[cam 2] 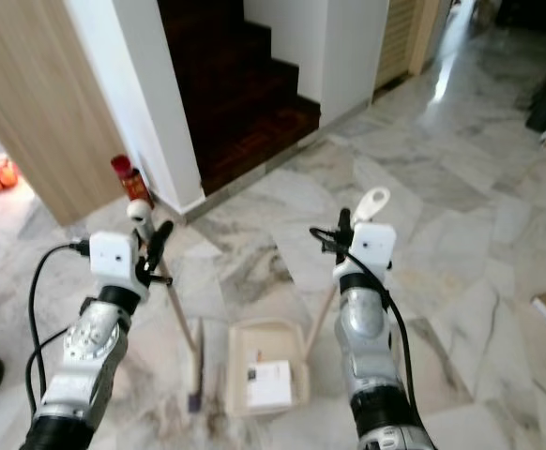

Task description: Sweep floor

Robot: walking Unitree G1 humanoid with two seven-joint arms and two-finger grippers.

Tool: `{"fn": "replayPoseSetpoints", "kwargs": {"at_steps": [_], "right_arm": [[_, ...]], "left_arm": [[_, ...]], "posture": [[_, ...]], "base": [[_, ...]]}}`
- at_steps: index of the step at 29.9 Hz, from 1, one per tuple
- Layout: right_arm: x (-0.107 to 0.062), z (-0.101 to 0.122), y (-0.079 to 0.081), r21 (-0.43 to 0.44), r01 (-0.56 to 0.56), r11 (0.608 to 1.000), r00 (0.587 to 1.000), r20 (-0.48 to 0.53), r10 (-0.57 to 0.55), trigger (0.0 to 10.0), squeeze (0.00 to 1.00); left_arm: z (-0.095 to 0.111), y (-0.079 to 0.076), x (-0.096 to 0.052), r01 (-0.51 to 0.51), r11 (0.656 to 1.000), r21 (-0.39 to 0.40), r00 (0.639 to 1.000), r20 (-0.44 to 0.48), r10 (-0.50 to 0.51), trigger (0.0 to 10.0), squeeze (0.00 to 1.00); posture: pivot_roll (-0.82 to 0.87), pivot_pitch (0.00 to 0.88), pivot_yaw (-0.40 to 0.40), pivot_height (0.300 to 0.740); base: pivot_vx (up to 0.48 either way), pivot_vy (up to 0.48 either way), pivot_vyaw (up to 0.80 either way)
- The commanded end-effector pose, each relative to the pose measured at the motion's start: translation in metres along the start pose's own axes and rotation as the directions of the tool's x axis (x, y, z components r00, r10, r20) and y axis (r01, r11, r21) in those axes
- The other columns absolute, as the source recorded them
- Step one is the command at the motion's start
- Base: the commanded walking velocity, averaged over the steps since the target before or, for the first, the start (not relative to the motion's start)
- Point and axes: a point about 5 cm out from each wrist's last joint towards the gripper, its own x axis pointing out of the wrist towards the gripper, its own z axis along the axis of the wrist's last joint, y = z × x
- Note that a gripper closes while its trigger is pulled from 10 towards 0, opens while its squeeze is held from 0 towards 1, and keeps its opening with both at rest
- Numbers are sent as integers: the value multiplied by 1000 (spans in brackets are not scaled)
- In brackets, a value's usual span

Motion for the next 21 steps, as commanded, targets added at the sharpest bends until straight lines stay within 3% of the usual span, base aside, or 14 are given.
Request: {"fn": "replayPoseSetpoints", "kwargs": {"at_steps": [1, 21], "right_arm": [[6, 15, 9, 34, -19, 999, 998, 66, 17, 10000, 0], [6, 16, 10, 34, -31, 999, 997, 66, 29, 10000, 0]], "left_arm": [[11, 7, 3, -16, 999, 33, 999, 46, 15, 10000, 0], [11, 7, 3, -20, 999, 33, 999, 44, 18, 10000, 0]], "posture": [[109, 22, 42, 740], [113, 44, 42, 740]], "base": [[0, 349, 0], [0, 350, 0]]}}
